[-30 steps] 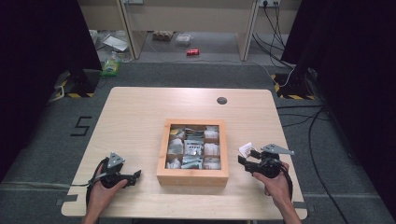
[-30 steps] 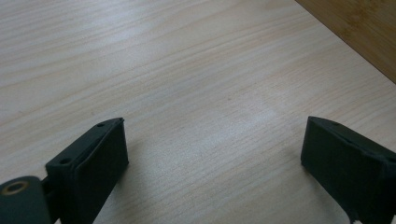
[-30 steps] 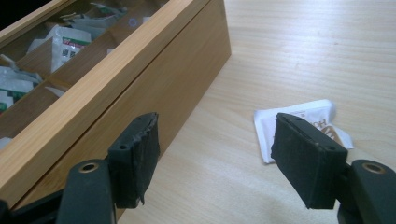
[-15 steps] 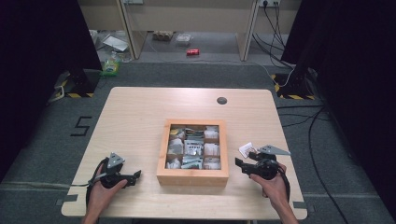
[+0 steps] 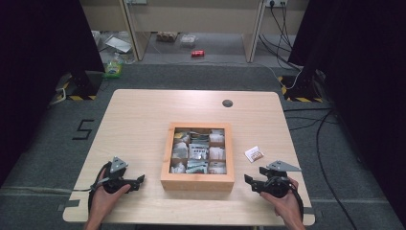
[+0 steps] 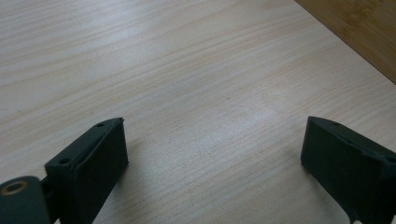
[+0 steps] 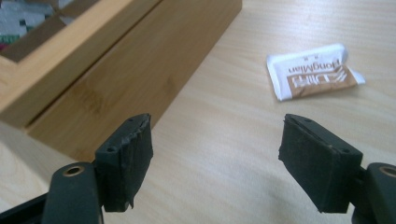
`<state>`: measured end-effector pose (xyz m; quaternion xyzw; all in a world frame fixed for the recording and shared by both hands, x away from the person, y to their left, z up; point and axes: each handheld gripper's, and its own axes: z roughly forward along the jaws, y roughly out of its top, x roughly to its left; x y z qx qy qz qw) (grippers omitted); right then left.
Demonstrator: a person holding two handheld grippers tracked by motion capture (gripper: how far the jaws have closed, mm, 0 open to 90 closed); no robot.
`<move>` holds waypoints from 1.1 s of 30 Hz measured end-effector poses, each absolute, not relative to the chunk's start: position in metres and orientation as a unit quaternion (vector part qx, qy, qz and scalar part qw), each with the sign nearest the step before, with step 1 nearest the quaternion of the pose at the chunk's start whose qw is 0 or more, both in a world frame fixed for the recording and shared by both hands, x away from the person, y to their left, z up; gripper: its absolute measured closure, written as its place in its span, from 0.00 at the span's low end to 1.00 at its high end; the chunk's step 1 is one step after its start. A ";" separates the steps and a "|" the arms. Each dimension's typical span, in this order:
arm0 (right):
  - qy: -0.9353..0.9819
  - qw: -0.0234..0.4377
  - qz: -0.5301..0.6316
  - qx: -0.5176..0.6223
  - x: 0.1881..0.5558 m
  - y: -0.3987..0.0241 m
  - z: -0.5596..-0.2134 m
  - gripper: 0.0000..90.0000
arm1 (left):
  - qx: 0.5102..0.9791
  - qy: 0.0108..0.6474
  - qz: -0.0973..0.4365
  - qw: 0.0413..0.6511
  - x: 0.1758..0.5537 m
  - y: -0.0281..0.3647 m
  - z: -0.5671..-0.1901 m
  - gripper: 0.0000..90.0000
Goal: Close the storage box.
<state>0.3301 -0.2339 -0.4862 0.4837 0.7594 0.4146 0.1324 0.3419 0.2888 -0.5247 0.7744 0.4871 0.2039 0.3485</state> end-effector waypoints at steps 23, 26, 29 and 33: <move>0.790 0.146 0.347 0.484 0.306 -0.242 -0.501 0.24 | 0.775 0.486 0.205 0.348 0.342 0.289 -0.525 0.08; 0.795 0.153 0.338 0.481 0.307 -0.242 -0.503 0.24 | 0.775 0.487 0.205 0.348 0.342 0.289 -0.525 0.08; 0.797 0.153 0.334 0.480 0.308 -0.242 -0.505 0.23 | 0.775 0.486 0.205 0.348 0.342 0.289 -0.525 0.08; 0.801 0.157 0.326 0.477 0.308 -0.241 -0.507 0.21 | 0.775 0.486 0.205 0.348 0.342 0.289 -0.525 0.08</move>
